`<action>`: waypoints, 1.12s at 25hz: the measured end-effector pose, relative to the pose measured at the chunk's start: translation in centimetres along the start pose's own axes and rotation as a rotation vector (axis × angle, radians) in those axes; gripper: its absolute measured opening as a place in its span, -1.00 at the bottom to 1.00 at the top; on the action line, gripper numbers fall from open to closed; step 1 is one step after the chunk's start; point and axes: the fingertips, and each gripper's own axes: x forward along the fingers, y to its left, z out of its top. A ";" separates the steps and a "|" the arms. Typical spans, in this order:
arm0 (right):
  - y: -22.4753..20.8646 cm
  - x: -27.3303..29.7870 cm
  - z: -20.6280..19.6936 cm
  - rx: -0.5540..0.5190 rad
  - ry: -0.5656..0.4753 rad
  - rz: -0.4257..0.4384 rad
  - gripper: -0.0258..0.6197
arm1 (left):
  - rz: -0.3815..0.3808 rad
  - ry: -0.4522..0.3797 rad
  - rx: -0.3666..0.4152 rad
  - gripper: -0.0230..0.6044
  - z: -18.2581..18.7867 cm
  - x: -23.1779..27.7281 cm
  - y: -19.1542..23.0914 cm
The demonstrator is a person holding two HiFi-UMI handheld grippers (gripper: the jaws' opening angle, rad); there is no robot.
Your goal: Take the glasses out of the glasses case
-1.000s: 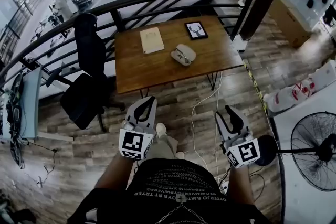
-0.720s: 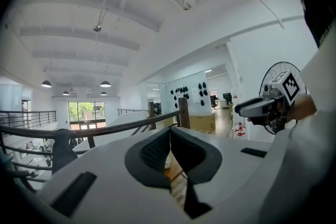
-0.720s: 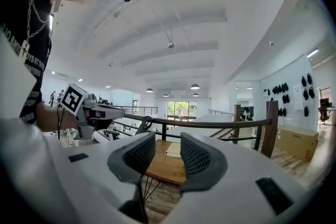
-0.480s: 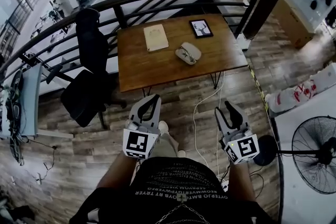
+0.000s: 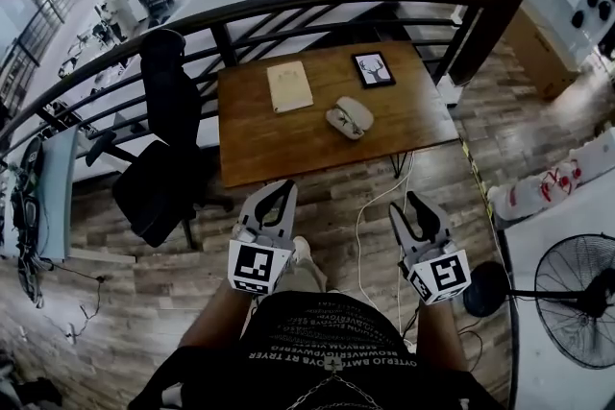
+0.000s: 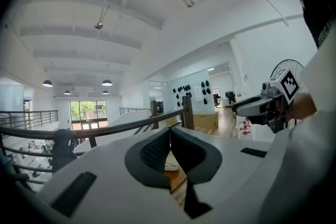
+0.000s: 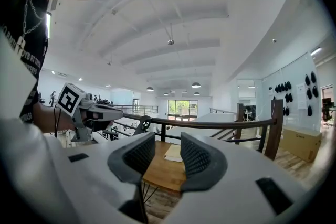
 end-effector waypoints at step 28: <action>-6.9 15.5 1.4 0.012 0.029 -0.038 -0.53 | -0.071 0.035 -0.009 -0.83 -0.5 15.0 10.4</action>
